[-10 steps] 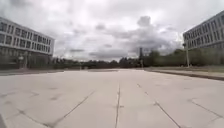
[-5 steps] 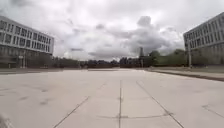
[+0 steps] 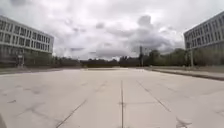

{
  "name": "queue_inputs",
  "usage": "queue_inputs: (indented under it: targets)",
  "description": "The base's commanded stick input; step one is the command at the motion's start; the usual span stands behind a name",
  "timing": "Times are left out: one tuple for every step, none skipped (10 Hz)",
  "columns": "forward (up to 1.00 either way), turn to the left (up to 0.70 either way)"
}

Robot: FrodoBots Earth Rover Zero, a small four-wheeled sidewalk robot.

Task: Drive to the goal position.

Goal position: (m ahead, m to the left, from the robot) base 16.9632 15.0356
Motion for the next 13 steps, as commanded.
queue_inputs:
  targets:
    - [0.7,0.0]
    - [0.7,0.0]
    - [0.7,0.0]
    - [0.7,0.0]
    - [0.7,0.0]
    - [0.7,0.0]
    - [0.7,0.0]
    - [0.7,0.0]
    - [0.7,0.0]
    - [0.7,0.0]
    - [0.7,0.0]
    - [0.7,0.0]
    - [0.7,0.0]
